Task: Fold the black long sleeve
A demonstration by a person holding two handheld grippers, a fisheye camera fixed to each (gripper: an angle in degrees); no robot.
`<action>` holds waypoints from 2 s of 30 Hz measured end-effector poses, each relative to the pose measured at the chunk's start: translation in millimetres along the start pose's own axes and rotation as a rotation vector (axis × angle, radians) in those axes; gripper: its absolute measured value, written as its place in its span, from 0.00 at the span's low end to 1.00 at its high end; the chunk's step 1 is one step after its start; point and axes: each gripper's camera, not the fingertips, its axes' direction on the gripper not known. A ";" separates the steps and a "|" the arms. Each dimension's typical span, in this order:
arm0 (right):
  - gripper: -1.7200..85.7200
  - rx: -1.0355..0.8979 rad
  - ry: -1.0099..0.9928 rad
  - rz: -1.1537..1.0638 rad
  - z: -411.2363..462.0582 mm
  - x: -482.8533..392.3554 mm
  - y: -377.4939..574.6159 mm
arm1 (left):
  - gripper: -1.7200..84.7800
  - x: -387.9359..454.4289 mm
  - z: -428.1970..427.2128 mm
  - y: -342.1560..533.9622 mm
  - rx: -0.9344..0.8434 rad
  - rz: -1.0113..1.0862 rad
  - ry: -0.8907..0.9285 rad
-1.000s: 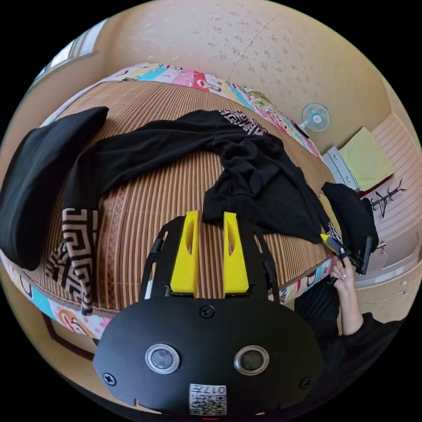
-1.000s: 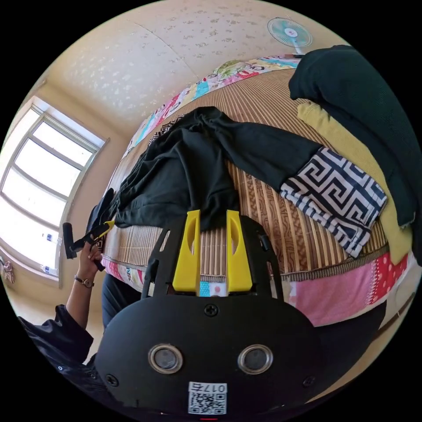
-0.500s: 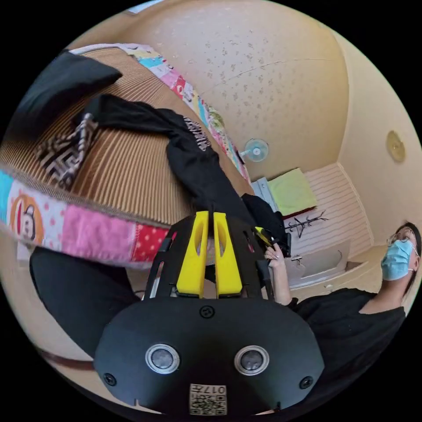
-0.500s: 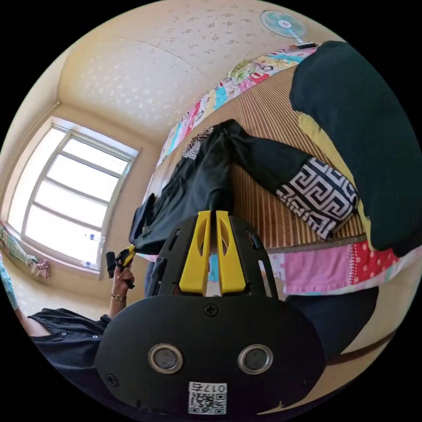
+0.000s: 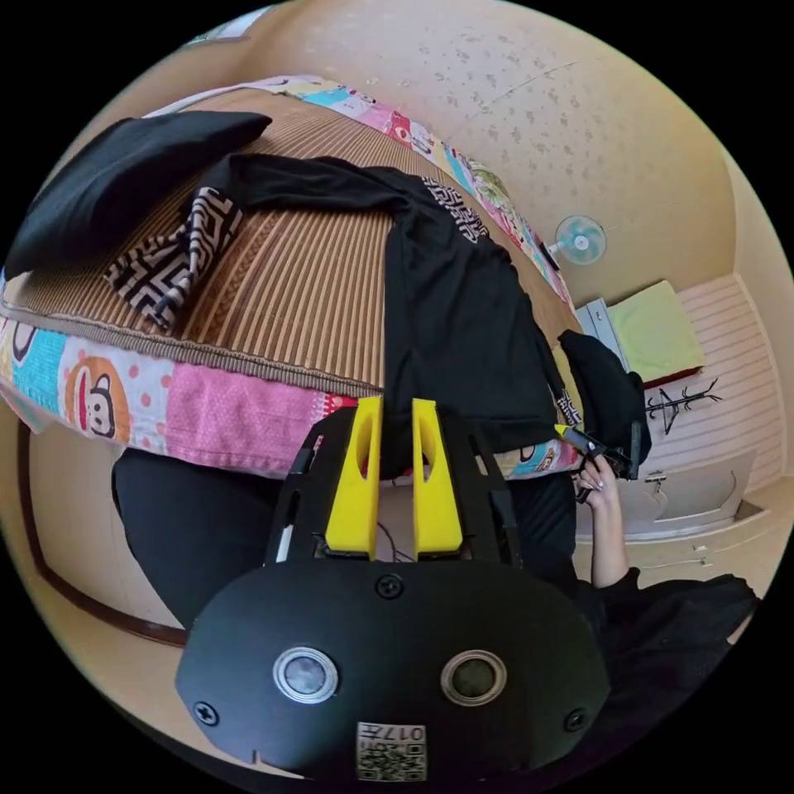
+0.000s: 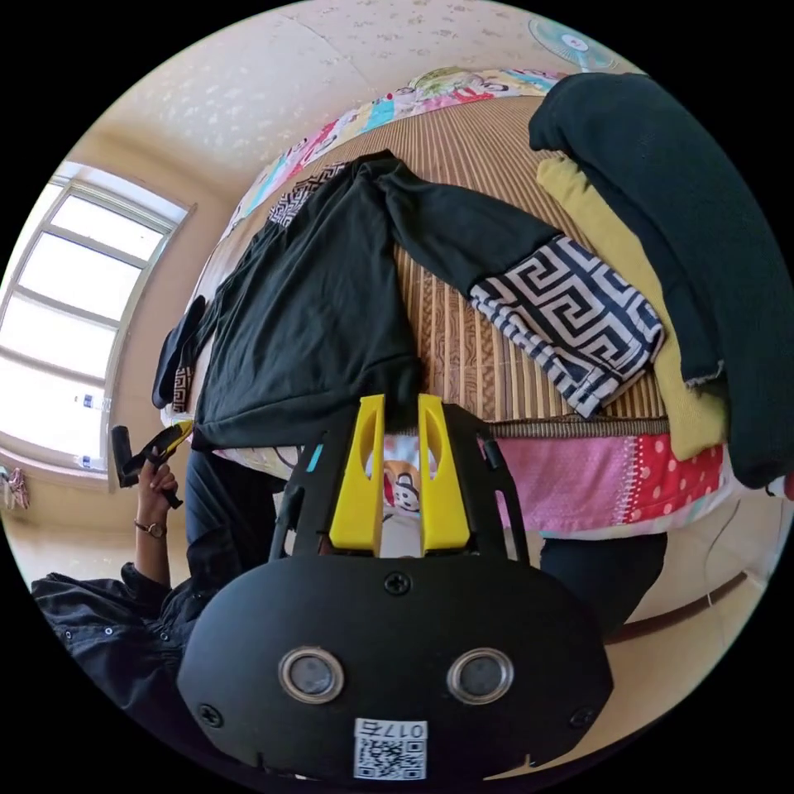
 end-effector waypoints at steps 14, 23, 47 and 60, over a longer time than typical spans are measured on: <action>0.06 -0.045 -0.096 0.044 -29.5 29.3 74.9 | 0.01 -12.6 -24.3 40.9 0.050 -0.101 0.010; 0.14 0.374 -0.044 0.452 -104.2 116.7 85.6 | 0.02 25.2 -22.7 41.0 -0.021 0.064 -0.259; 0.16 0.579 -0.540 0.867 -62.2 161.1 100.5 | 0.01 -13.1 -26.6 59.7 0.041 0.153 0.397; 0.06 0.744 0.080 0.166 -216.1 7.3 80.9 | 0.02 -26.3 -55.4 75.2 0.156 0.226 0.482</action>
